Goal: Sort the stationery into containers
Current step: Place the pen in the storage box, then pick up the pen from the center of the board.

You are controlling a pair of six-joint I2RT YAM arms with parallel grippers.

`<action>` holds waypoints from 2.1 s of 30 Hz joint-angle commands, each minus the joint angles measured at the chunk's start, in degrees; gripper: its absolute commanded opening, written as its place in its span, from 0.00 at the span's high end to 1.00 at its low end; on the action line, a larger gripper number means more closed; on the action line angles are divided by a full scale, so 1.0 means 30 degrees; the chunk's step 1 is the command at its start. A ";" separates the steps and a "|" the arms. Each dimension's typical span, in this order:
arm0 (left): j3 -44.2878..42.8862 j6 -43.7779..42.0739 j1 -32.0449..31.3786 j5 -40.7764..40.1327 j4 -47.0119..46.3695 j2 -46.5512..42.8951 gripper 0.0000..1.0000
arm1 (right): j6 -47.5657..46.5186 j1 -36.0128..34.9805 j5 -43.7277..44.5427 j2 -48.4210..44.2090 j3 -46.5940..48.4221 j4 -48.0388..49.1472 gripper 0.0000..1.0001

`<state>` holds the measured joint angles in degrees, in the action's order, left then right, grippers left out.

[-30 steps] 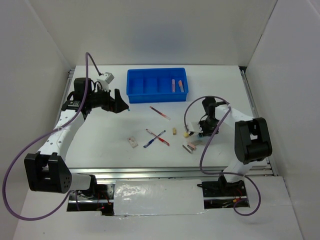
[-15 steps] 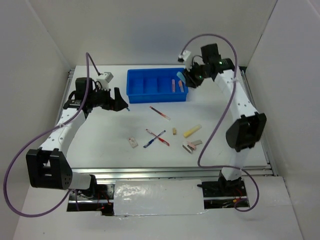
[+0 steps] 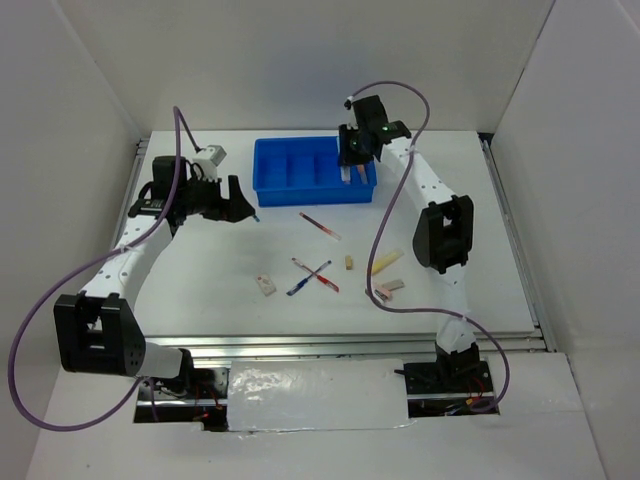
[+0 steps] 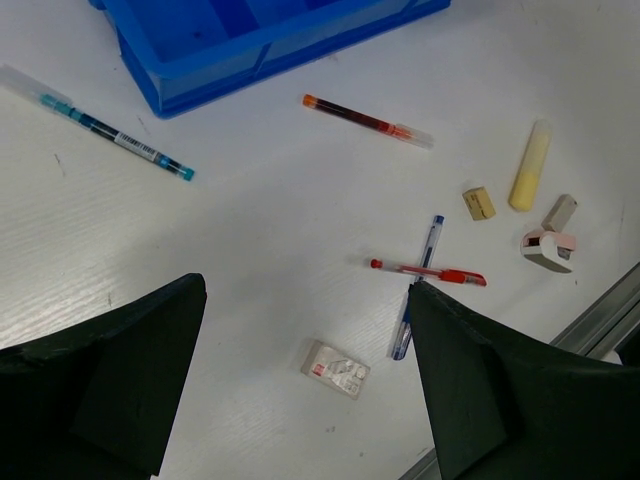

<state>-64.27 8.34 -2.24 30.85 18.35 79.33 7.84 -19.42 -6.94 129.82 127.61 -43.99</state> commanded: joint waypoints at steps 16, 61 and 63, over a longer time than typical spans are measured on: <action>0.0506 0.0180 0.0190 0.0029 -0.0610 -0.0340 0.06 | 0.1343 0.0526 0.3660 0.2371 0.1467 0.3207 0.79; -0.0374 -0.3541 -0.0279 0.3428 0.2292 -0.1043 0.01 | -2.8773 -0.1319 0.1727 -1.0168 -2.0124 0.0687 0.37; -0.0315 -0.3570 -0.0279 0.3311 0.2117 -0.1043 0.01 | -2.9008 -0.1524 0.1815 -0.9905 -2.0242 0.0688 0.37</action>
<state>-65.36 -0.45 -2.94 41.15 25.45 76.82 -75.79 -23.07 -2.70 99.57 65.71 -44.47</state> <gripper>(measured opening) 0.993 0.631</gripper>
